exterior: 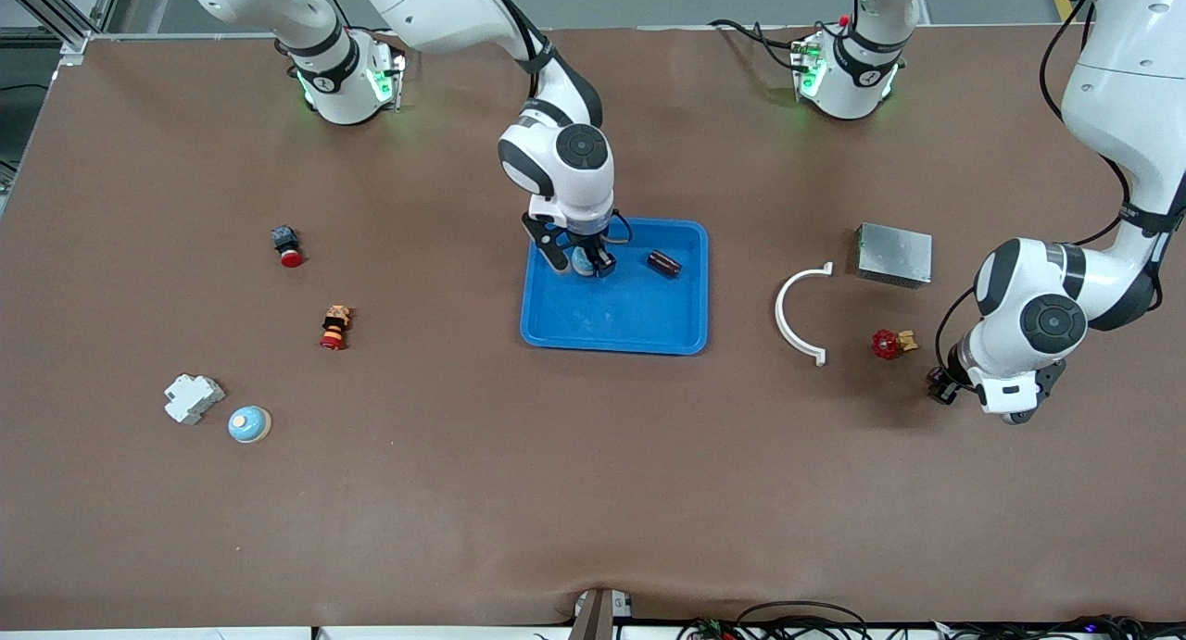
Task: Place electrolytic capacitor and blue bell in tray
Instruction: 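Set the bell in the tray while the left gripper grasps another capacitor, then place the capacitor in the tray while the right gripper reaches the bell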
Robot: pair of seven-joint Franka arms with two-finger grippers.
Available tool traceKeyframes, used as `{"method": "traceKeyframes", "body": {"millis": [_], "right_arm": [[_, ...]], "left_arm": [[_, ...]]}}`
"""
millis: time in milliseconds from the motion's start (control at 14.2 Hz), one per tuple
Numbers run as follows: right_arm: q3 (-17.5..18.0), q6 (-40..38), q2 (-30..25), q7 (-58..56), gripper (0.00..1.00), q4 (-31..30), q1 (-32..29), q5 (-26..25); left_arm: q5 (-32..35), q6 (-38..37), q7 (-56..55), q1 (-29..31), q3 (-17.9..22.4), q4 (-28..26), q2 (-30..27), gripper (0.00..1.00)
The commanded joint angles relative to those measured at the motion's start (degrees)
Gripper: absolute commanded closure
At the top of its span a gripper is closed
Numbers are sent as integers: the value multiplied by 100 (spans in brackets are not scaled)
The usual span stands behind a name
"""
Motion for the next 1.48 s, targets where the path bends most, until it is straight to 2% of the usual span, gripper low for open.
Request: {"method": "traceKeyframes", "body": {"millis": [0,211,282,352,563,775,986,1197,1408], "right_arm": [[-58,-4,114,182,100,136,83,-131],[-58,-4,131,182,99,136,83,-131],[-58,-4,140,182,20,136,91,-140],[-84,-4,149,190,0,136,187,-166],[-102,-31,158,182,0,145,249,-237],[-93,-136,114,138,0,258,241,-544],[-85,-696,26,-168,0,521,171,-606],[-84,-1794,-333,-966,0,838,-66,-606],[-85,-2481,-974,-2326,0,629,-575,-606]], "left_arm": [[123,44,-46,38,-73,-22,-35,100],[61,0,-178,11,-283,-22,-167,100],[44,-70,-240,3,-345,-22,-315,100],[26,-245,-379,2,-459,-5,-473,100],[-298,-790,-959,37,-1047,4,-721,100],[-659,-1063,-1451,38,-1618,4,-774,100],[-659,-1152,-2399,-6,-2242,39,-765,100],[-651,-1143,-3128,-488,-2385,83,-695,100],[-563,-1082,-3964,-1103,-2359,188,-484,100]]}}
